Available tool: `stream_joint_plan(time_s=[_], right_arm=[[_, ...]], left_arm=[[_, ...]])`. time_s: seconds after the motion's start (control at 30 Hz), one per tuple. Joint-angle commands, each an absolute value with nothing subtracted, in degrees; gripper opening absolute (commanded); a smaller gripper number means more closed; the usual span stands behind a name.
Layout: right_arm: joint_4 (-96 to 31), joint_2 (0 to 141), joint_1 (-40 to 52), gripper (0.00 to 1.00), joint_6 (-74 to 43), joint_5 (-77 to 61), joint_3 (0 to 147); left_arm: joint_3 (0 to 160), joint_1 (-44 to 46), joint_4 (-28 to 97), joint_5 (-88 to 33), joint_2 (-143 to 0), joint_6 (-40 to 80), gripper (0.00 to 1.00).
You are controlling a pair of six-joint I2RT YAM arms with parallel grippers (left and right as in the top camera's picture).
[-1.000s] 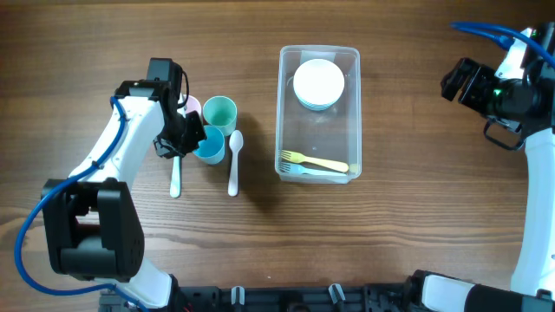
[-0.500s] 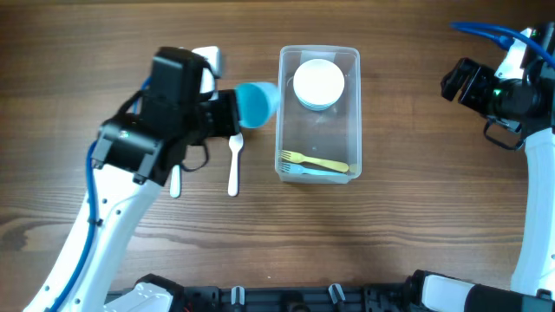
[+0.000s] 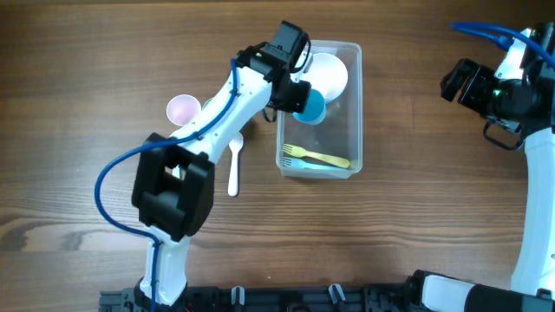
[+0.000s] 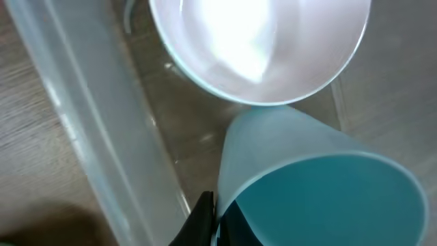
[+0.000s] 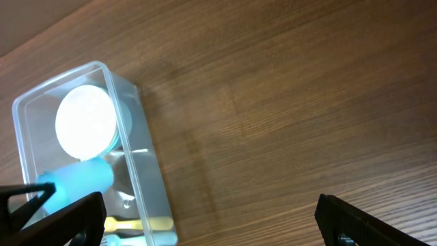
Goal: Pack container
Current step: 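Carry the blue cup into the container and release, then grasp the pink cup with the left gripper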
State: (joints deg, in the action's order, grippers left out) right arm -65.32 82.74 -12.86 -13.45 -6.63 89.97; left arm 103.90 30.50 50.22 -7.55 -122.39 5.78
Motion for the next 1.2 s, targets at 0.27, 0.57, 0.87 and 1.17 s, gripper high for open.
stream_joint_plan(time_s=[0.27,0.57,0.87,1.17], right_arm=[[-65.1,83.0,-13.0,1.00,-14.1,-7.5,89.6],[-65.2,83.0,-13.0,1.00,-14.1,-7.5,89.6],[-65.2,83.0,-13.0,1.00,-14.1,-7.5,89.6],[-65.1,83.0,-13.0,1.00,-14.1,-7.5,89.6]], left_arm=[[104.8,32.8,52.1,-3.6,-122.5,3.4,0.04],[104.8,32.9,49.5,-1.9,-122.8,3.4,0.17],[115.4,28.5,65.6,4.3,-111.8,4.6,0.81],[109.6,2.2,79.3,1.9,-111.2,11.0,0.78]])
